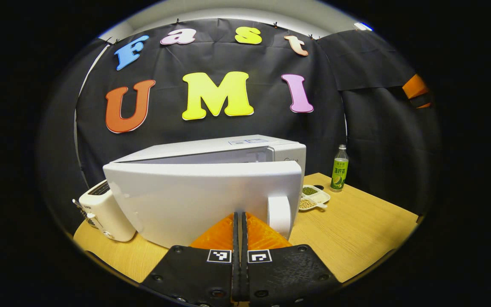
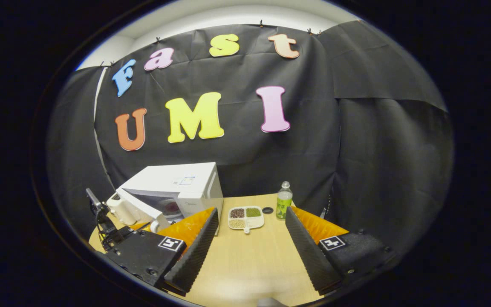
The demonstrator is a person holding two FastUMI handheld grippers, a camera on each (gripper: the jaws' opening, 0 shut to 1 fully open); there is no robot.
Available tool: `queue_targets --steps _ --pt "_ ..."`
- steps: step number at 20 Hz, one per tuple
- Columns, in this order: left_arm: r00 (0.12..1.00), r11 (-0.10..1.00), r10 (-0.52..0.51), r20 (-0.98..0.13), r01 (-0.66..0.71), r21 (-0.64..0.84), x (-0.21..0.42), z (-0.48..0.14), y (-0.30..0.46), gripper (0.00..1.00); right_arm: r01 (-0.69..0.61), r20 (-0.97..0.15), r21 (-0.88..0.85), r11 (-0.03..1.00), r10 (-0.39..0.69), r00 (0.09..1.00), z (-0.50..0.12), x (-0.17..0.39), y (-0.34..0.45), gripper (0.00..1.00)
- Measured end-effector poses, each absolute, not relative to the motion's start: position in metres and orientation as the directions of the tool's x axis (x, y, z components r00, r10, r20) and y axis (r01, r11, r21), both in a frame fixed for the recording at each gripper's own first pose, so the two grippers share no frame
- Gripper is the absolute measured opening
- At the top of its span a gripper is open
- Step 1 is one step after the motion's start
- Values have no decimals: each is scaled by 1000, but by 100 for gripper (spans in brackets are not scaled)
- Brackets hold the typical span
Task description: Open the microwave oven with the left hand, put the food in, and close the microwave oven.
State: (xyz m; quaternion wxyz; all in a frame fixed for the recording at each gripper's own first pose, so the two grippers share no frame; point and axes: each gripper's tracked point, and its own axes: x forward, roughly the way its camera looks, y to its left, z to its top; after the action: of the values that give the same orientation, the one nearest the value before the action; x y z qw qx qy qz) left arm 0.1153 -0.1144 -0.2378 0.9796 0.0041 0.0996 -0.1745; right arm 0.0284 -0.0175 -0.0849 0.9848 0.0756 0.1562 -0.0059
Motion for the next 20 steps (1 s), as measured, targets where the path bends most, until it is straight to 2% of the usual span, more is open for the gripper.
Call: queue_targets --steps 1,2,3,4,11,12,13,14,20 --pt "918 938 -344 -198 346 -24 121 -239 -118 0 41 -310 145 989 7 951 -85 29 -21 100" --pt "919 939 -341 -198 345 -15 127 -238 -120 0 46 -310 144 988 1 951 -85 30 -23 100" --pt "919 938 -343 -195 348 -14 132 -239 -124 0 51 -312 144 988 -4 950 -86 30 -24 92" --pt "919 937 -344 -194 348 -14 138 -240 -127 0 55 -315 146 988 -6 949 -87 31 -26 100" --pt "919 942 -334 -209 333 -41 169 -243 -137 0 78 -335 151 985 -23 942 -95 33 -37 100" --pt "920 944 -329 -212 329 -36 174 -244 -137 0 79 -339 153 985 -23 940 -97 34 -37 92" --pt "920 946 -322 -225 323 -34 178 -248 -137 0 80 -340 154 985 -23 940 -98 34 -38 92" --pt "919 947 -319 -233 320 -37 180 -250 -138 0 84 -345 153 985 -27 938 -100 34 -39 100" --pt "920 949 -312 -235 314 -32 181 -250 -138 0 97 -345 157 983 -37 938 -101 35 -44 100"
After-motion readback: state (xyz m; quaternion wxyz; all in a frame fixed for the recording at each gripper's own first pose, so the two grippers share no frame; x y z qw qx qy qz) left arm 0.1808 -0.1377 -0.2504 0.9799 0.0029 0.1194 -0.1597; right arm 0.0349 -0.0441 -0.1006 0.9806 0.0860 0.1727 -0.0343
